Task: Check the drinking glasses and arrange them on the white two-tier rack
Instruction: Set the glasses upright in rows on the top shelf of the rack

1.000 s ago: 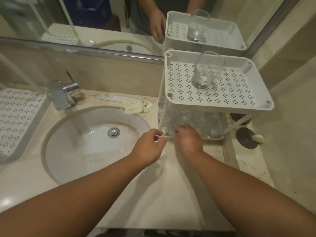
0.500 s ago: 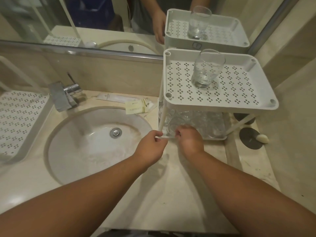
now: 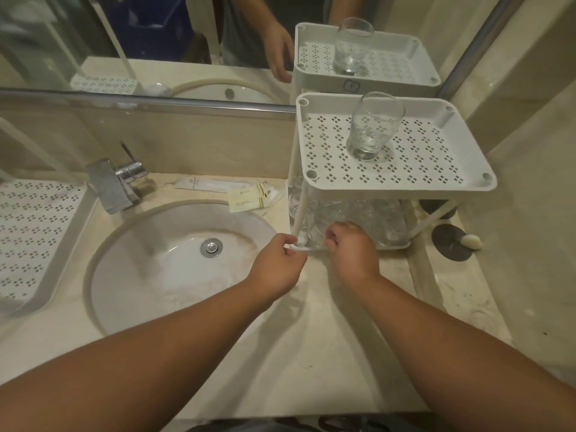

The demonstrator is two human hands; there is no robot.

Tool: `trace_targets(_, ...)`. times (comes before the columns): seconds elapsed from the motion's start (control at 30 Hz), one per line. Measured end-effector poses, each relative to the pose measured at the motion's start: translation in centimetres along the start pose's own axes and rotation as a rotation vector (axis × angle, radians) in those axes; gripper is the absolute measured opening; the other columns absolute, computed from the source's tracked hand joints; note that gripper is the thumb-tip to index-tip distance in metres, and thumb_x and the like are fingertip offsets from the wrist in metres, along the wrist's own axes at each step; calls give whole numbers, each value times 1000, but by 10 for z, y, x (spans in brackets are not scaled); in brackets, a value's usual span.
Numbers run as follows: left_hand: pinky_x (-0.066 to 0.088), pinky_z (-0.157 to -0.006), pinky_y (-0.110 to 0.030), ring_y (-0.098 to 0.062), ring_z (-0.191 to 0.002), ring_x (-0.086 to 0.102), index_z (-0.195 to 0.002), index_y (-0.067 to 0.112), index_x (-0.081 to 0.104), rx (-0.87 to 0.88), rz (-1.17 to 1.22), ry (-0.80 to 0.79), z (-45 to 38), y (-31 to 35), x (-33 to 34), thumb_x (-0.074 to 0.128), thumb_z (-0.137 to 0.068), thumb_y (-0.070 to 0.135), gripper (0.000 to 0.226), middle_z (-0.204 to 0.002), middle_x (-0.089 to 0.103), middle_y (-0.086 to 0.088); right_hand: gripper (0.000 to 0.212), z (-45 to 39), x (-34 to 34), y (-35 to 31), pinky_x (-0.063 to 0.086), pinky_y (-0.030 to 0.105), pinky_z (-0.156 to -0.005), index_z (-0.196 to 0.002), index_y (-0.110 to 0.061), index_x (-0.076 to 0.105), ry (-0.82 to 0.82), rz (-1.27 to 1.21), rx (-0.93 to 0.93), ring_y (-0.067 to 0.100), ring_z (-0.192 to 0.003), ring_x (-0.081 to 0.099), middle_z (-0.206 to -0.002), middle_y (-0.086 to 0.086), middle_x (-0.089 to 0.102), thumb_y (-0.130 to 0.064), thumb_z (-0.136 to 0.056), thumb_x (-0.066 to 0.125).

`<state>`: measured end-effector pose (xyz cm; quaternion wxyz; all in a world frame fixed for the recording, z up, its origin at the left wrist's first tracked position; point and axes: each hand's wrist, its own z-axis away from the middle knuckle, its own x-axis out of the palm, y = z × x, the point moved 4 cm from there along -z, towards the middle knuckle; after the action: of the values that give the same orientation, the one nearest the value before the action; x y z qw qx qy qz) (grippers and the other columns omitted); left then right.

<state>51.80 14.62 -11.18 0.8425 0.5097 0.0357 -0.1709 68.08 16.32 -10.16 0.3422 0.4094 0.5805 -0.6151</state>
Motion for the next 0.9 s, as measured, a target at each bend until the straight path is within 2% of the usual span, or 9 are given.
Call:
trace_targets(0.07, 44, -47, -7, -24, -91, 70, -130, 28, 48, 28, -25, -17, 1, 2, 0, 55, -93, 23, 38, -93, 60, 5, 7, 9, -6, -4, 38, 33, -69, -85, -10, 64, 30, -22, -5, 24, -88, 54, -88, 3, 59, -5, -88, 61)
trace_targets(0.17, 41, -50, -6, -11, -83, 65, -139, 28, 45, 113, -143, -35, 3, 7, 0, 57, -93, 27, 48, -109, 58, 6, 6, 28, -18, -10, 39, 33, -69, -83, -10, 63, 87, -80, 6, 22, -85, 53, -85, -2, 56, -5, -87, 63)
trace_targets(0.27, 44, -70, -13, -9, -89, 63, -144, 29, 42, 299, -346, -35, 8, 19, 1, 58, -93, 28, 54, -124, 55, 3, 6, 47, -33, -16, 42, 34, -69, -84, -13, 63, 159, -95, 19, 18, -83, 52, -86, -5, 56, -9, -88, 64)
trace_targets(0.33, 44, -79, -18, -9, -92, 61, -145, 29, 40, 410, -375, -45, 15, 27, 3, 58, -93, 25, 55, -127, 52, 2, 6, 59, -44, -21, 41, 30, -66, -85, -15, 63, 217, -114, 18, 15, -82, 52, -87, -8, 55, -10, -88, 65)
trace_targets(0.47, 51, -81, -20, 3, -94, 58, -140, 35, 43, 594, -248, -36, 39, 47, 12, 57, -92, 23, 51, -126, 52, 11, 8, 81, -74, -31, 45, 32, -67, -86, -16, 65, 372, -142, 8, 16, -82, 55, -86, -8, 59, -9, -85, 68)
trace_targets(0.57, 54, -81, -25, -1, -97, 58, -137, 37, 44, 658, -102, -47, 57, 68, 19, 53, -87, 28, 51, -120, 46, 23, 9, 92, -101, -39, 48, 34, -69, -86, -16, 64, 487, -152, -6, 17, -81, 57, -86, -7, 60, -8, -84, 69)
trace_targets(0.73, 53, -74, -20, -5, -98, 58, -137, 39, 44, 773, -16, -97, 76, 114, 28, 55, -86, 25, 54, -121, 43, 22, 12, 98, -148, -46, 47, 32, -70, -86, -13, 64, 651, -111, -64, 19, -81, 58, -86, -5, 60, -4, -82, 70)
trace_targets(0.9, 53, -81, -18, 2, -99, 59, -140, 39, 44, 763, 16, -113, 73, 158, 34, 54, -85, 28, 57, -125, 46, 17, 12, 78, -185, -44, 43, 30, -70, -85, -12, 64, 717, -59, -98, 19, -78, 57, -85, -3, 60, -3, -80, 69)
